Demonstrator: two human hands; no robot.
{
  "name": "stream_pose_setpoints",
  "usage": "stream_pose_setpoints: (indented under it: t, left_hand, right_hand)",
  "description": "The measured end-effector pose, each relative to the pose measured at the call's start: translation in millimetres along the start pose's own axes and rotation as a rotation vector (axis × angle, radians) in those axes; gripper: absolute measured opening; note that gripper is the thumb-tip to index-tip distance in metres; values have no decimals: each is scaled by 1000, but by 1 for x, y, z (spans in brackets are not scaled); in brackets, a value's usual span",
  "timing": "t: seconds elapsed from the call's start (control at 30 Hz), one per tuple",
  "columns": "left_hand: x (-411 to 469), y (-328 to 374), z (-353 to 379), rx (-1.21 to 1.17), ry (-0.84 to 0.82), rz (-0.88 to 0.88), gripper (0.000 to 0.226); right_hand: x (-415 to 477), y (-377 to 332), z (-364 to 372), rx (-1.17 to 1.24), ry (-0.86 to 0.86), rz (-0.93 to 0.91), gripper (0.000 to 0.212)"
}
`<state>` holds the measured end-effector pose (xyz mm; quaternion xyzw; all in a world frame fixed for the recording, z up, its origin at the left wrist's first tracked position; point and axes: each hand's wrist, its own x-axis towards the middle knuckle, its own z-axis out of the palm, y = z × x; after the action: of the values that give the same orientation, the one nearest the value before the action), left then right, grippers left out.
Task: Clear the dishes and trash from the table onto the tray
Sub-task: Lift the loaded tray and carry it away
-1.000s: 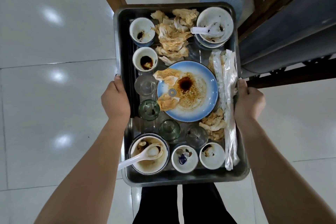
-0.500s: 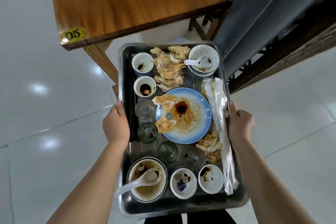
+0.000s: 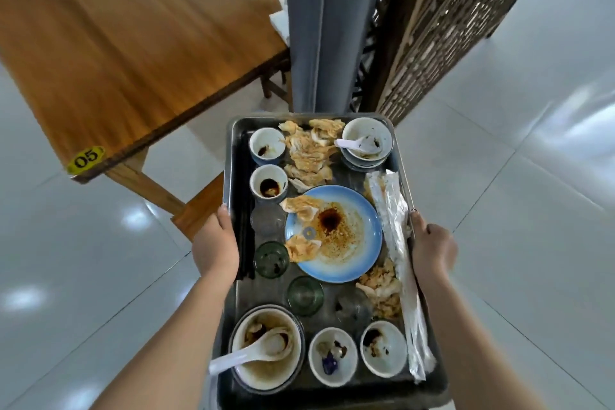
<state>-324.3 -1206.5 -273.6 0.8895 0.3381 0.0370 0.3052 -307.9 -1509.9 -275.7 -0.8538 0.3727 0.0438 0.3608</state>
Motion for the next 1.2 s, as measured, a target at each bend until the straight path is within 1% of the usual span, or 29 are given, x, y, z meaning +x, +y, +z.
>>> stream_pose_setpoints:
  t: [0.13,0.27,0.4,0.57,0.73,0.8,0.87,1.0,1.2]
  left_hand:
    - [-21,22,9,-8,-52,102,46]
    - [-50,49,21,72,-146,182,52]
    - [-88,73,36,95,-169,250,49]
    - [-156,109,64,124,-236,391,47]
    - [-217,139,88,193,-286,467,53]
    - [-245,151,96,179,-332,496,54]
    - [-266,162,101,166,-367,522,53]
    - [-302,187,112,171,-415,655,57]
    - [-329,227,134,160,-462,747,57]
  right_hand:
    - [-6,37,-34,2,61,81,58]
    - [-13,75,-71,60,134,146,58]
    - [-21,115,-107,106,209,198,59]
    - [-34,179,-170,186,300,289,58]
    - [-43,235,-225,241,367,353,60]
    - [-47,256,-248,261,397,380,58]
    - [-51,271,-266,276,424,399,59]
    - [-59,300,-295,321,488,453,59]
    - [-55,328,-320,397,568,493,59]
